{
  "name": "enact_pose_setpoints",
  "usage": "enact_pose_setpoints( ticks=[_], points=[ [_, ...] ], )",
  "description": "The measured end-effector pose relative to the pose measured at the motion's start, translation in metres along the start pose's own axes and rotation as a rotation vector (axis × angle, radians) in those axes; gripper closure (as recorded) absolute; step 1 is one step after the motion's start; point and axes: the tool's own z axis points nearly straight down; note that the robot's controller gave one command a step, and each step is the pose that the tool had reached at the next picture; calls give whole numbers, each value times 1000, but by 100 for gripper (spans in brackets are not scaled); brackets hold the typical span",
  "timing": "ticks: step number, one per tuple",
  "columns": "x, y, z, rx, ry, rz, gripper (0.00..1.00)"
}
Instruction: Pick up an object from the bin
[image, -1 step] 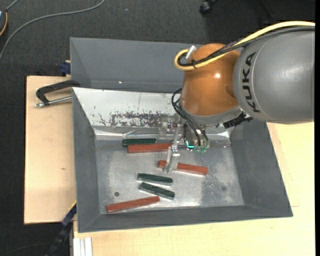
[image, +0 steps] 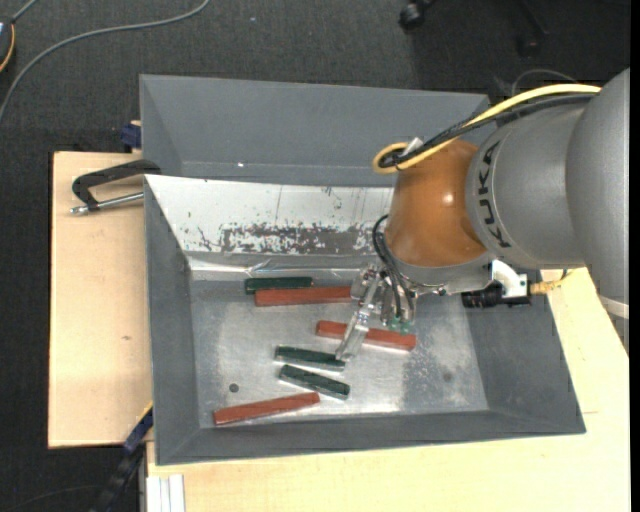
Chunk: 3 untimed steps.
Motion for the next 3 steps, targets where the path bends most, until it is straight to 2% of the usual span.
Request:
enact_pose_setpoints(
  ticks=[1, 2, 3],
  points=[
    [-10, -2, 32, -6, -7, 156, 0],
    [-12, -2, 29, -7, -13, 157, 100],
    [-21, -20, -98, -9, -18, 141, 100]
  ],
)
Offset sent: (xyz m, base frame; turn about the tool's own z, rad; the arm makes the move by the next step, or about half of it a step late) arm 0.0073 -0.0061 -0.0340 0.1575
